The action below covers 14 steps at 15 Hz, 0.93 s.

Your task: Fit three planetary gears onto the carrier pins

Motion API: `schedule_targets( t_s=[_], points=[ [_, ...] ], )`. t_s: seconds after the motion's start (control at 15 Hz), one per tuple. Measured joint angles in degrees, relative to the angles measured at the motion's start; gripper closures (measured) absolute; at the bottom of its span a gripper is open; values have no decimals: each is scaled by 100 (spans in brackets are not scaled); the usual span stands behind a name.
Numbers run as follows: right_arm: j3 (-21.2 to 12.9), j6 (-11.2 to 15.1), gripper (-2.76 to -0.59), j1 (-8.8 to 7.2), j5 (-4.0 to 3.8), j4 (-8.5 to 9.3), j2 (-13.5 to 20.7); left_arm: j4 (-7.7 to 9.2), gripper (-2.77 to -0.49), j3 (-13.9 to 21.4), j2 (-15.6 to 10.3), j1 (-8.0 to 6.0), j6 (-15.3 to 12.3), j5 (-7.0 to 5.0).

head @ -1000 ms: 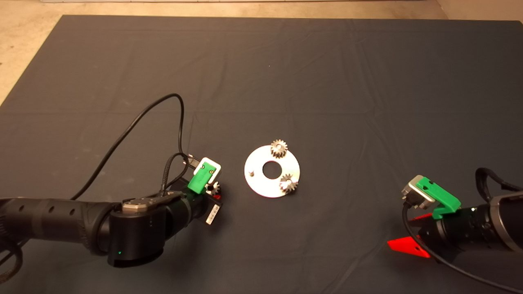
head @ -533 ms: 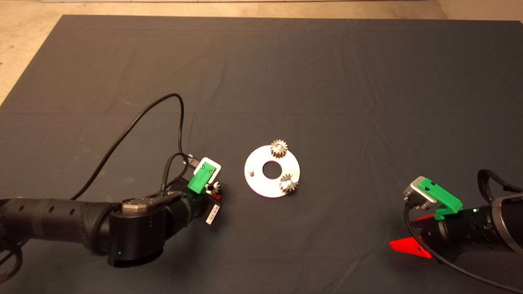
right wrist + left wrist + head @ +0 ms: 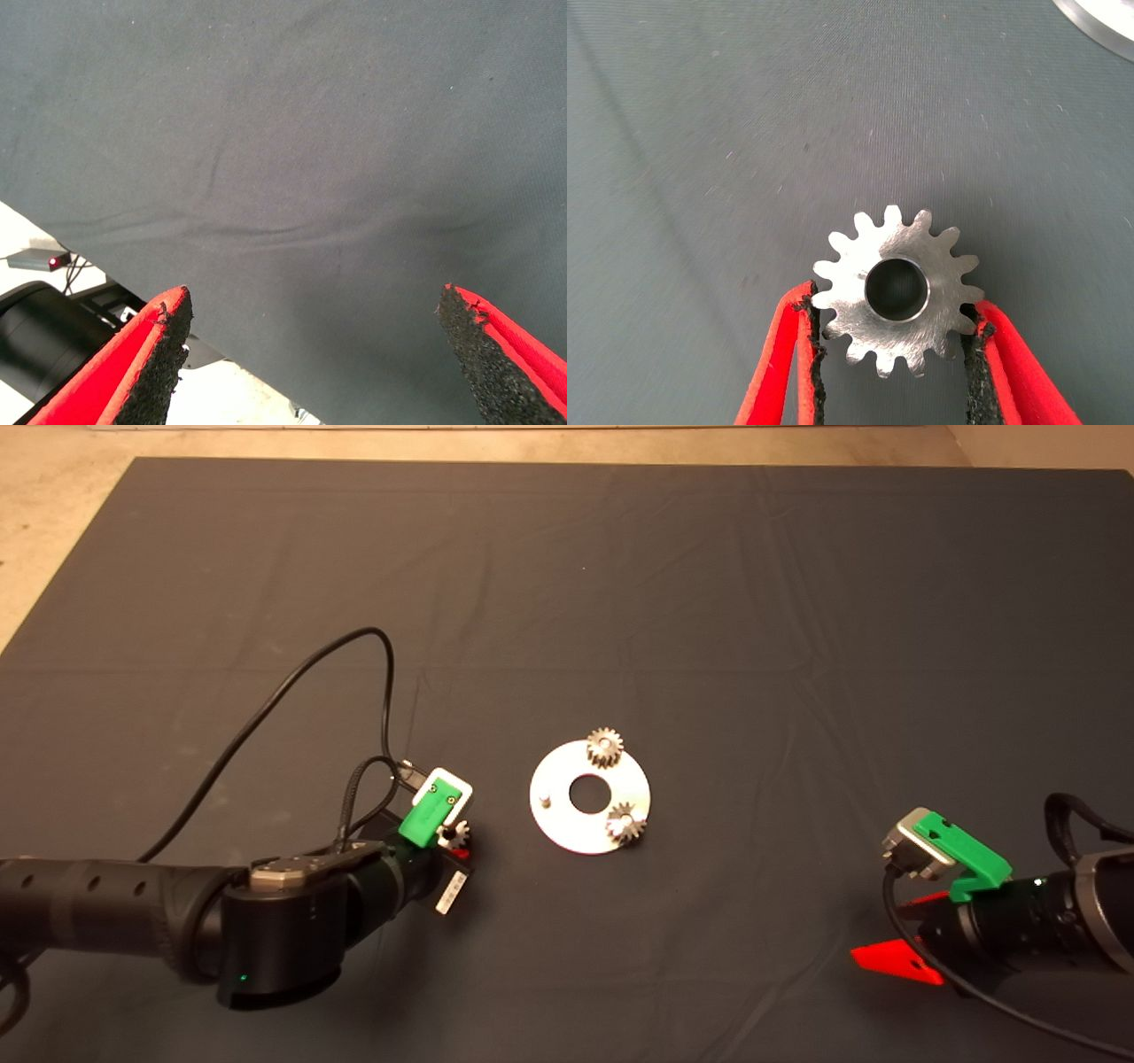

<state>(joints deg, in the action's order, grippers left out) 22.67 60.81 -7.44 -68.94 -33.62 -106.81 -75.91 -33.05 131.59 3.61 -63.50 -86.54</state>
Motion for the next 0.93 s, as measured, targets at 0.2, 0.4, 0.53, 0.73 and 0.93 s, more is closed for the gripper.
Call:
schedule_targets(
  t_s=[0.2, 0.4, 0.53, 0.73, 0.93],
  points=[
    [0, -39, -206, 0, 48, 0, 1, 2, -65, 138, 3, 0, -4, 2],
    [0, -149, -206, 232, 45, 2, 12, 9, -64, 407, 0, -30, -4, -97],
    [0, -194, -206, 251, 65, 2, 67, 11, -64, 568, 78, -154, -4, -97],
    [0, -254, -206, 251, 127, 0, 144, 9, -64, 604, 289, -351, -6, -98],
    [0, -273, -206, 251, 188, 2, 141, 22, -63, 605, 569, -427, -6, -103]
  ],
)
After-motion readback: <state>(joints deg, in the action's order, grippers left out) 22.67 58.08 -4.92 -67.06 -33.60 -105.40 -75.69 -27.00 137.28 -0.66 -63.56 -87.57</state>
